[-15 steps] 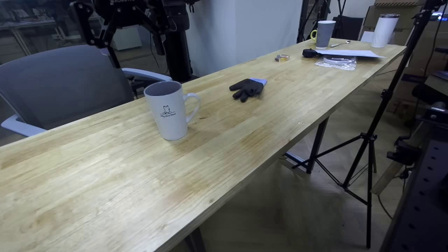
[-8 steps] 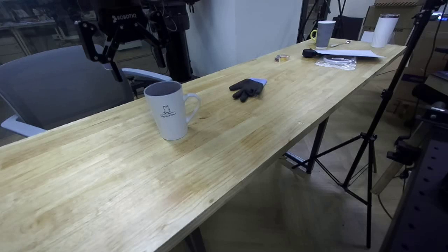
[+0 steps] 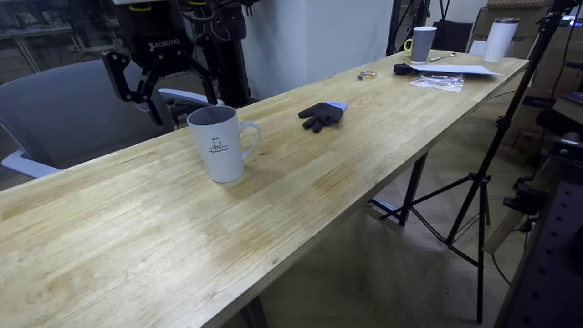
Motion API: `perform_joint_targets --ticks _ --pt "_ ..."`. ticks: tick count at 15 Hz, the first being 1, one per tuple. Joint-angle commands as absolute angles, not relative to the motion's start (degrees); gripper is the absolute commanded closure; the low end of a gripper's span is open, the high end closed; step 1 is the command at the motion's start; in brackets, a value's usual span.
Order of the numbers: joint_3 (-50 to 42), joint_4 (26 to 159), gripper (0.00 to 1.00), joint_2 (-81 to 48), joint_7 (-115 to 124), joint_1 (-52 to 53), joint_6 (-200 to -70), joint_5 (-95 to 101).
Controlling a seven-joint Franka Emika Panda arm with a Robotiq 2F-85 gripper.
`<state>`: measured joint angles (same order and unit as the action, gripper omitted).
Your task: Move the mug to the right
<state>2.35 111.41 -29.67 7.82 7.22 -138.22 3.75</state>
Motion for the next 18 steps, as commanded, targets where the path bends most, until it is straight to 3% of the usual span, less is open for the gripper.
perform_joint_targets --ticks 1,18 --pt "1.83 109.41 0.0 -31.36 9.72 8.68 -138.06 4.04" --pt "2.12 109.57 0.0 -34.22 7.61 7.75 -138.96 2.8"
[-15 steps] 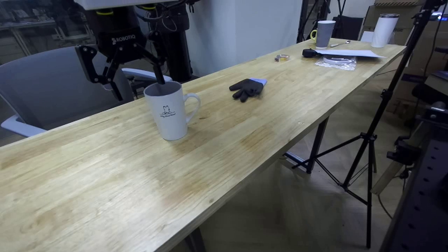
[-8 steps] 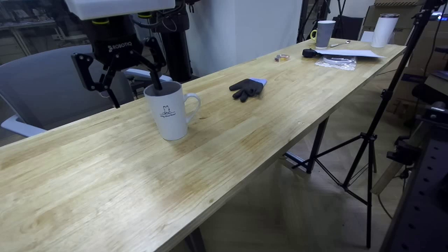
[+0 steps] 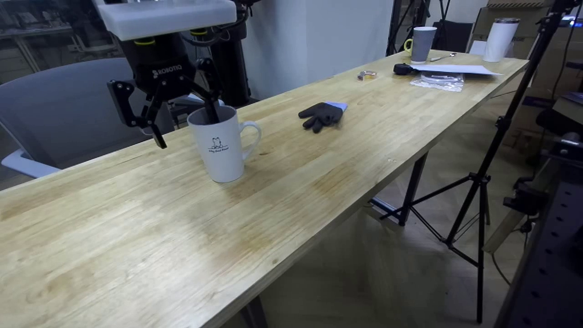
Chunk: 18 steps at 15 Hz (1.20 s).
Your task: Move the mug to the right
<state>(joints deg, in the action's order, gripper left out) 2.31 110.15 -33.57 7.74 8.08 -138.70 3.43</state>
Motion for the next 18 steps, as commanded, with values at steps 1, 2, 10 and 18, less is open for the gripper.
perform_joint_targets --ticks 1,2,10,18 --pt "2.11 109.54 0.0 -34.43 7.49 7.6 -138.87 2.78" --pt "2.08 109.51 0.0 -34.61 7.43 7.5 -138.77 2.81" --pt "1.45 109.35 0.55 -34.91 7.42 7.55 -138.32 3.31" --pt "1.11 108.92 1.0 -34.84 7.39 7.55 -137.41 3.42"
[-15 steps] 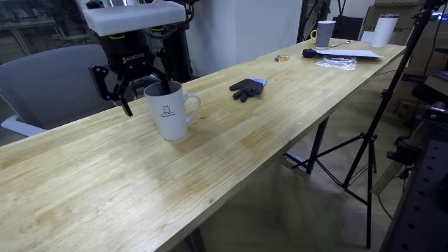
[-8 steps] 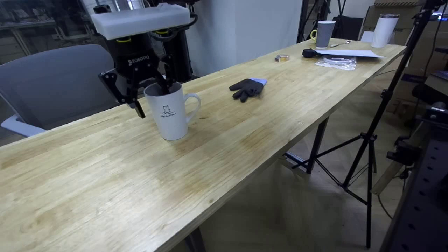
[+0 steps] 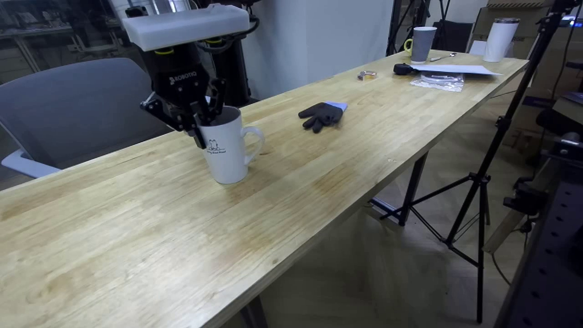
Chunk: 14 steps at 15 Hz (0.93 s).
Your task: Move the mug to the right
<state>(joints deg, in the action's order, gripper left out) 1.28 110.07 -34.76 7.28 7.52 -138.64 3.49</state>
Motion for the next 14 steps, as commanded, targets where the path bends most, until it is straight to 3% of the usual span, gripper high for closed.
perform_joint_targets --ticks 1,14 --pt "1.02 108.83 1.0 -34.83 7.4 7.53 -137.31 3.41" --pt "0.86 105.4 0.98 -32.75 8.12 8.64 -133.07 4.2"
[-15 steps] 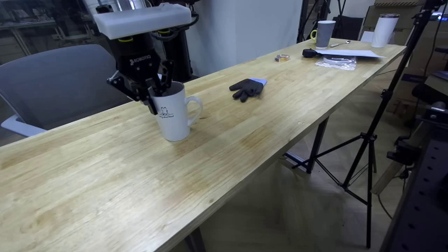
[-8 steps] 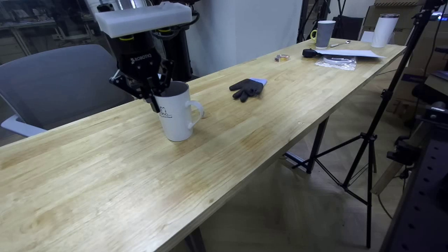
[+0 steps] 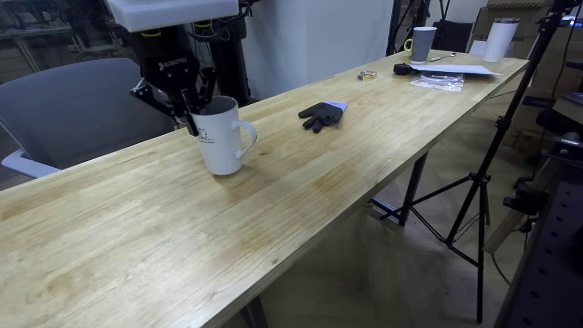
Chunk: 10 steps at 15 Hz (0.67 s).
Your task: Move the mug to the right
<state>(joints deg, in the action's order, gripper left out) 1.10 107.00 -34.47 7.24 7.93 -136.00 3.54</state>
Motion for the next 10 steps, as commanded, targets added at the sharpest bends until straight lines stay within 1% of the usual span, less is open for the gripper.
perform_joint_targets --ticks 1,10 --pt "0.86 105.11 0.98 -32.53 8.18 8.78 -132.67 4.27" --pt "-0.07 105.57 0.98 -30.83 8.64 8.77 -131.62 5.01"
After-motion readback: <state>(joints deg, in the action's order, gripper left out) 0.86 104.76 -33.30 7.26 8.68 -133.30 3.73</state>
